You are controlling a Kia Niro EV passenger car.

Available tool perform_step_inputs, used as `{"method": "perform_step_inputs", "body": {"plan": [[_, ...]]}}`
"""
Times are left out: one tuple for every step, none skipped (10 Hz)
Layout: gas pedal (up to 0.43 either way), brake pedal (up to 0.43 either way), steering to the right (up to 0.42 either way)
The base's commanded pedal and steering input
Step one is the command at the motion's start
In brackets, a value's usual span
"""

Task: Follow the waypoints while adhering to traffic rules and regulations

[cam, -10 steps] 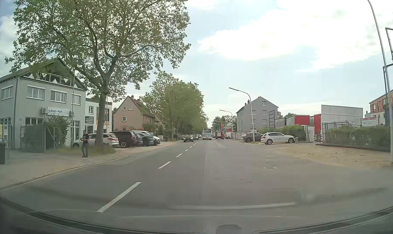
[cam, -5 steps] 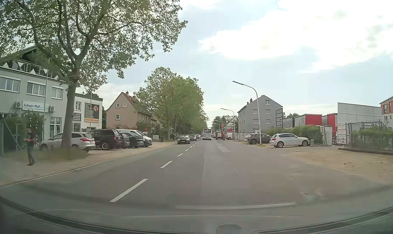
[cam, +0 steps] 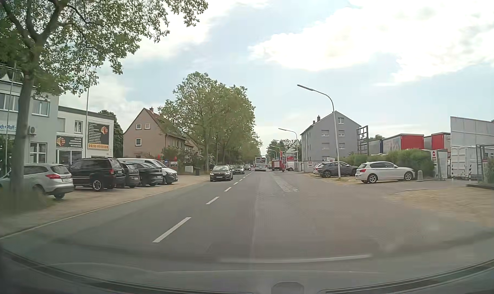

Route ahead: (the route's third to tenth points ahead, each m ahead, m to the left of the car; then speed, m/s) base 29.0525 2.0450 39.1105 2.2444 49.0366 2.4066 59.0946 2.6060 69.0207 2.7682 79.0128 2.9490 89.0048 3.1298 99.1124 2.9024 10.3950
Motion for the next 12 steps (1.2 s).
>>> {"method": "perform_step_inputs", "body": {"plan": [[0.067, 0.018, -0.001], [0.067, 0.018, -0.001], [0.067, 0.018, -0.002], [0.067, 0.018, -0.002], [0.067, 0.018, -0.003], [0.067, 0.018, -0.003], [0.067, 0.018, -0.003], [0.067, 0.018, -0.003], [0.067, 0.018, -0.004], [0.067, 0.018, -0.004], [0.079, 0.018, -0.002], [0.079, 0.018, -0.001]]}}
